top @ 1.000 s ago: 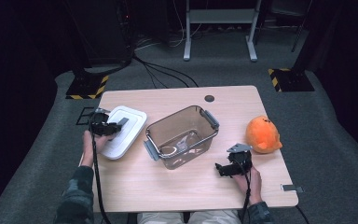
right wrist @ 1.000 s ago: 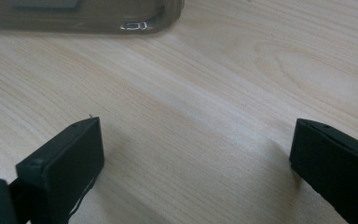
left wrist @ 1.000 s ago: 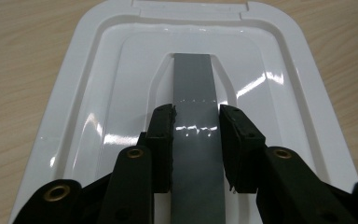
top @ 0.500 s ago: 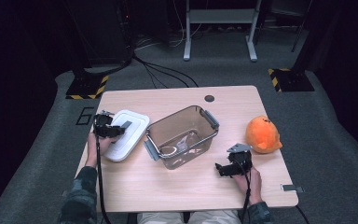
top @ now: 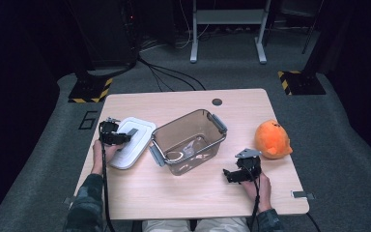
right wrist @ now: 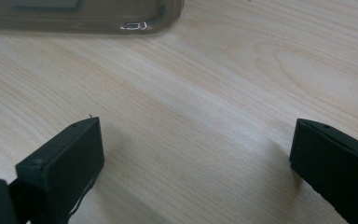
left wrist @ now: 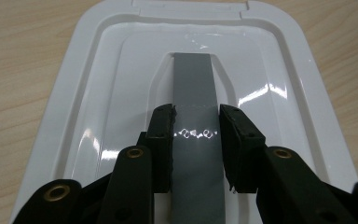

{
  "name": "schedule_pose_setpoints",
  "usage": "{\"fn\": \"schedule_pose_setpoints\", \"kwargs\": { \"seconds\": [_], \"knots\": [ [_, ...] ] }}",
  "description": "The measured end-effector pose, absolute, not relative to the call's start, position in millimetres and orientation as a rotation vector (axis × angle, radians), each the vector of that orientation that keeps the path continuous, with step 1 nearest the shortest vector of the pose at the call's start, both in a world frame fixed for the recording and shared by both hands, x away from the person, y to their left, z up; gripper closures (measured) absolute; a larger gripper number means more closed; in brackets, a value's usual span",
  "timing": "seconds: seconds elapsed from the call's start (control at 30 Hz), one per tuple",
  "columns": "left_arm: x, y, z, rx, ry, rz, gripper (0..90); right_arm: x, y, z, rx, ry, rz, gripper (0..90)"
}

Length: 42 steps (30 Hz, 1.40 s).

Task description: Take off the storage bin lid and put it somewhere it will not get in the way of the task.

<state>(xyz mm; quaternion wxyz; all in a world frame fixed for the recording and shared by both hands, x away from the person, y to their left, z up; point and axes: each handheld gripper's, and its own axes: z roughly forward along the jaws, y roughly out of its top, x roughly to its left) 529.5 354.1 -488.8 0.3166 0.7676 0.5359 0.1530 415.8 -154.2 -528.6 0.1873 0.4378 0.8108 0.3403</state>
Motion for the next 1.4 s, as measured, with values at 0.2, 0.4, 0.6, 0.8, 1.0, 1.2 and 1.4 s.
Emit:
{"fn": "schedule_pose_setpoints", "kwargs": {
  "seconds": [0.2, 0.4, 0.6, 0.8, 1.0, 1.2, 1.4],
  "knots": [
    [530, 353, -494, 2.039, 1.416, 0.399, 66.3, 416, -154, -529, 1.23, 2.281, 0.957, 2.0],
    [531, 353, -497, 2.057, 1.413, 0.393, 66.3, 416, -154, -529, 1.234, 2.281, 0.957, 2.0],
    [531, 353, -497, 2.054, 1.417, 0.41, 66.4, 416, -154, -529, 1.233, 2.28, 0.957, 2.0],
    [530, 352, -499, 2.058, 1.411, 0.44, 66.2, 416, -154, -529, 1.233, 2.28, 0.957, 2.0],
    [530, 354, -499, 2.063, 1.395, 0.419, 65.9, 416, -154, -529, 1.232, 2.278, 0.957, 2.1],
    [528, 355, -492, 2.015, 1.417, 0.425, 42.5, 416, -154, -529, 1.232, 2.278, 0.957, 2.0],
    [521, 359, -481, 1.995, 1.412, 0.438, 18.7, 416, -154, -529, 1.233, 2.277, 0.957, 2.1]
  ]
}}
